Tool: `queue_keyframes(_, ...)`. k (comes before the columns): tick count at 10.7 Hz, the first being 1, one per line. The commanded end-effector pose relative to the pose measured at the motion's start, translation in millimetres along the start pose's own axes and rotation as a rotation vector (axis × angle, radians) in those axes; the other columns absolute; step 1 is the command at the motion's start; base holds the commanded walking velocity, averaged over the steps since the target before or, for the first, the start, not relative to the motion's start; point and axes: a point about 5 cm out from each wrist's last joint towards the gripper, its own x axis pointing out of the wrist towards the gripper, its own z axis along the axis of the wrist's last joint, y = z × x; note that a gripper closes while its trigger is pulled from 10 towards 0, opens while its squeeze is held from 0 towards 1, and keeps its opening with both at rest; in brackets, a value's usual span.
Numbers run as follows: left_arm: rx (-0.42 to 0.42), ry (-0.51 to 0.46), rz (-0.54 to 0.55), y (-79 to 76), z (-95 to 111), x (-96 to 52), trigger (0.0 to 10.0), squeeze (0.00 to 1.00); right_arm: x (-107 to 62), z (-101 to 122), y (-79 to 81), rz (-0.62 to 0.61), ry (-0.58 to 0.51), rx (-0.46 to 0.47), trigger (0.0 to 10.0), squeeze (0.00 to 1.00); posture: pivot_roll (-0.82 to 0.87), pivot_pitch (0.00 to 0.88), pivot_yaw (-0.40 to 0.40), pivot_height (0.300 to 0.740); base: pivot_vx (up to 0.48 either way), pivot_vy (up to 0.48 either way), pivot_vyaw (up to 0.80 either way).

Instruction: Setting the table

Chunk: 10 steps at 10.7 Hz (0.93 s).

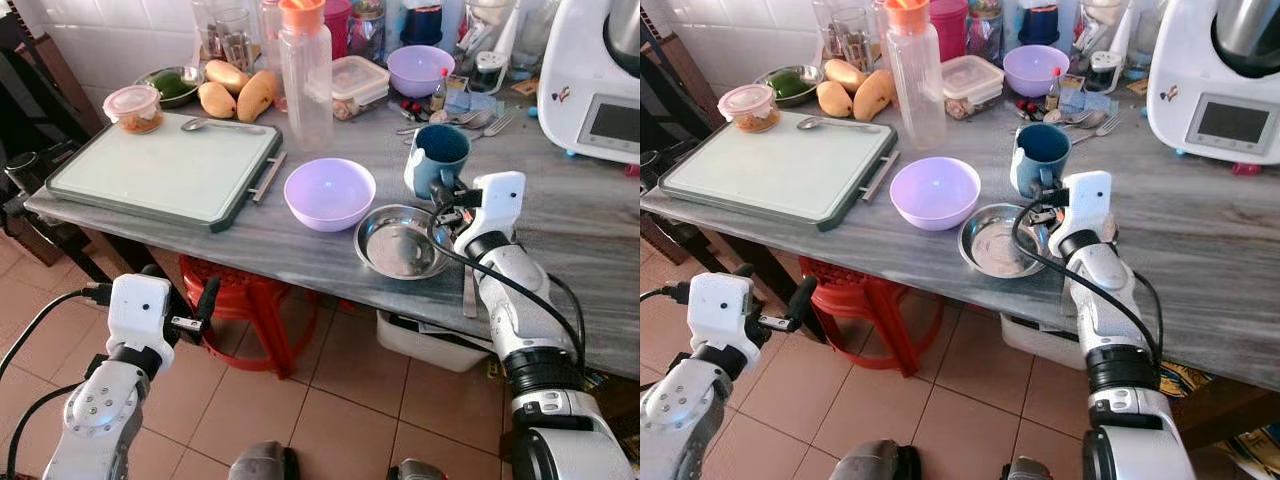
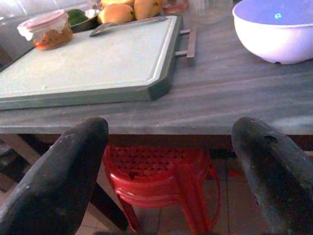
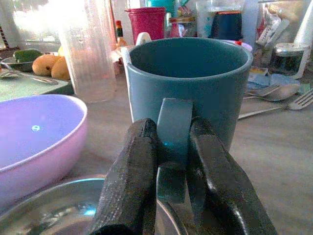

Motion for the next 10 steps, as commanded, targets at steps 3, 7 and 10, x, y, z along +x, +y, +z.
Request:
queue_keyframes(3,0.019,0.010,0.005,5.8,3,-4.6,10.0,0.00,1.9,-2,-2.5,-0.028,-0.007,0.031,10.0,0.00,0.14,0.069,0.119,0.740,0.000,0.000,0.00)
queue_keyframes(7,0.021,0.020,-0.008,5.6,5,-5.4,10.0,0.00,2.9,-7,-6.2,-0.033,0.013,0.023,10.0,0.00,0.15,0.076,0.128,0.740,0.000,0.000,0.00)
queue_keyframes(10,0.020,0.020,-0.014,4.0,6,-2.9,10.0,0.00,6.0,-3,-11.7,-0.032,0.011,-0.008,10.0,1.00,0.15,0.072,0.125,0.740,0.000,0.000,0.00)
